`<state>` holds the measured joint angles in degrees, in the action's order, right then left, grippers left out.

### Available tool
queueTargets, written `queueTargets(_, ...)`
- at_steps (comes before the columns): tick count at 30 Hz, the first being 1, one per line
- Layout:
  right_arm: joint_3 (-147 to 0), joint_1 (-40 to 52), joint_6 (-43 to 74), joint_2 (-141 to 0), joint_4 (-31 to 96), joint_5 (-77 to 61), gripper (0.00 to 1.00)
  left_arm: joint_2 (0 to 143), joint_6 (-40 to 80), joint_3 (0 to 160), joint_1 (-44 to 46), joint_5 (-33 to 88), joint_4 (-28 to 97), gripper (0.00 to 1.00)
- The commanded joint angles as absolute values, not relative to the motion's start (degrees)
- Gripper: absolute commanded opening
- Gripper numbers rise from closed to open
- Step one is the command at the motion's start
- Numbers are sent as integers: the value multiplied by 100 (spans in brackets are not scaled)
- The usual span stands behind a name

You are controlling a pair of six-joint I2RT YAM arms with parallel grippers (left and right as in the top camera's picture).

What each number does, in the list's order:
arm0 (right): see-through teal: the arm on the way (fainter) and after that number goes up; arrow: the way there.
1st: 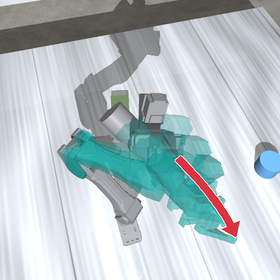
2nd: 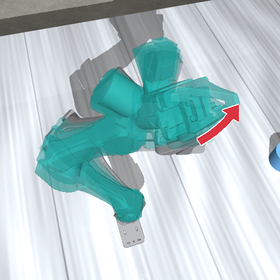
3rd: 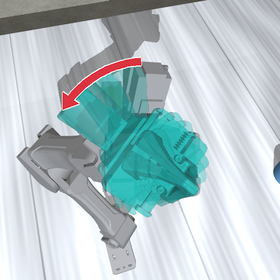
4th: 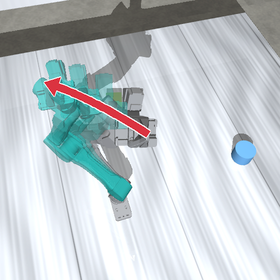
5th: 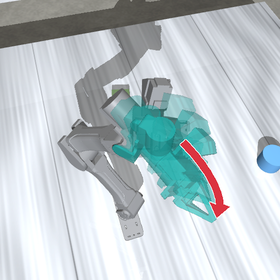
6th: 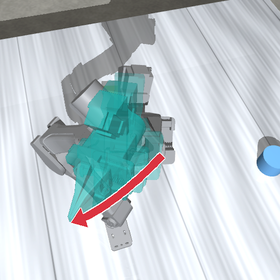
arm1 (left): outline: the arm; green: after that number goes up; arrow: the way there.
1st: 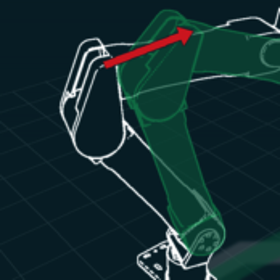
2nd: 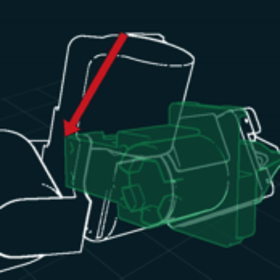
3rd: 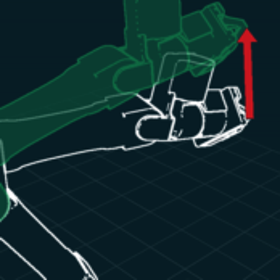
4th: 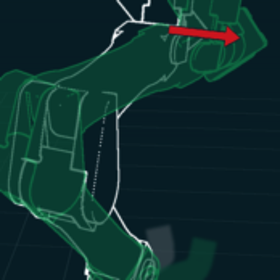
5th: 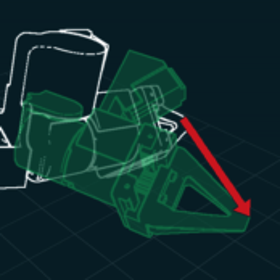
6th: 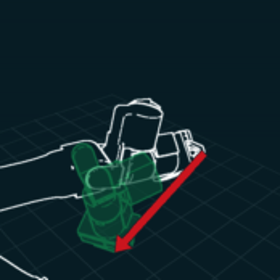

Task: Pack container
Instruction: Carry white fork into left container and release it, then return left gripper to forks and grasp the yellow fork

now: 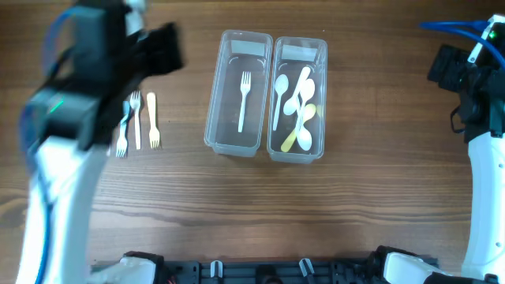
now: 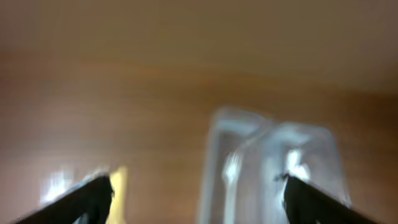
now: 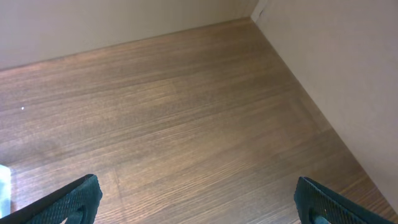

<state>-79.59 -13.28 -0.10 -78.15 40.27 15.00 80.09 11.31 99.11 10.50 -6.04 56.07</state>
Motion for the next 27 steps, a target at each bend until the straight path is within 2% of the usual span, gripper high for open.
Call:
queueTargets(1,-8029,-1337,36,-7743,4014,1448,100,8165,1122,9518,489,-1070,6368,75)
queueTargets(2,-8029,-1337,34,-7743,4014,1448,100,8379,1122,8790,329,-683,6211,70)
queueTargets(8,-8029,-1337,34,-7743,4014,1448,100,9282,1118,7328,309,-239,4952,71)
queueTargets(10,-8029,-1337,36,-7743,4014,1448,100,9581,1116,7223,307,-239,4786,76)
queueTargets(15,-8029,-1337,34,-7743,4014,1448,100,10276,1094,7220,279,-261,4499,77)
queueTargets(22,-8029,-1337,32,-7743,4014,1448,100,10556,1011,7220,-56,-250,4377,80)
queueTargets(27,-8029,-1337,36,-7743,4014,1448,100,10582,429,7220,-318,368,4305,80)
